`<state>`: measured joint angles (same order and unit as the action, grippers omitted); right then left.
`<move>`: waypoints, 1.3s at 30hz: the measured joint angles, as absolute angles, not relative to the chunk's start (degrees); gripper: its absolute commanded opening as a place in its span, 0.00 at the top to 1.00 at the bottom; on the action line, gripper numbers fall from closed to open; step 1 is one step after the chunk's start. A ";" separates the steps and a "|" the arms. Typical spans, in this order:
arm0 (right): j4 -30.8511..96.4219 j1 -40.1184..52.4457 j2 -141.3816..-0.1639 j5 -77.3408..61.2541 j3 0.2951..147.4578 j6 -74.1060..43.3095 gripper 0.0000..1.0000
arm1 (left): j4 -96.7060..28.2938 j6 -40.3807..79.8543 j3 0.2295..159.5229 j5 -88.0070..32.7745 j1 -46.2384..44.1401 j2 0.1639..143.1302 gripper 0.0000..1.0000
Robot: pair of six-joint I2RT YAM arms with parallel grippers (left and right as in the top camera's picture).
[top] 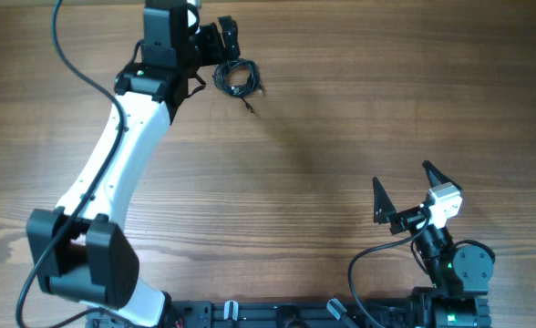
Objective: Untangle cables
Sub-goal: 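Reach the left gripper forward to the coiled black cable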
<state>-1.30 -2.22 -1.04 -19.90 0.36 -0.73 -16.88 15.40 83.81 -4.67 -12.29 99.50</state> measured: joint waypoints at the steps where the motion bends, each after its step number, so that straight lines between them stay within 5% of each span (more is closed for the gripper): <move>1: -1.34 -2.22 -1.04 -19.90 0.36 -0.73 0.00 | -15.64 15.44 83.81 -5.06 -12.29 100.22 0.03; 7: -1.30 -2.22 -1.04 -19.90 0.36 -0.73 0.00 | -10.26 16.91 84.03 -2.50 -12.51 107.07 0.06; 16: -1.30 -2.22 -1.04 -19.90 0.36 -0.73 0.00 | -5.23 20.14 84.03 4.93 -12.82 121.56 0.47; 20: -1.30 -2.22 -1.04 -19.90 0.36 -0.73 0.00 | -4.99 23.03 84.01 6.22 -12.82 124.84 0.49; 22: -1.32 -2.22 -1.04 -19.90 0.36 -0.73 0.00 | -5.15 23.62 84.03 6.22 -12.82 125.71 0.68; 28: -1.32 -2.22 -1.04 -19.90 0.36 -0.73 0.00 | -8.88 27.05 84.12 6.44 -13.69 126.10 0.96; 33: -1.30 -2.22 -1.04 -19.90 0.36 -0.73 0.00 | -14.46 27.55 85.21 7.05 -14.74 126.10 0.96; 39: -1.30 -2.22 -1.04 -19.90 0.36 -0.73 0.00 | -35.62 27.55 85.45 7.01 -15.00 121.69 0.96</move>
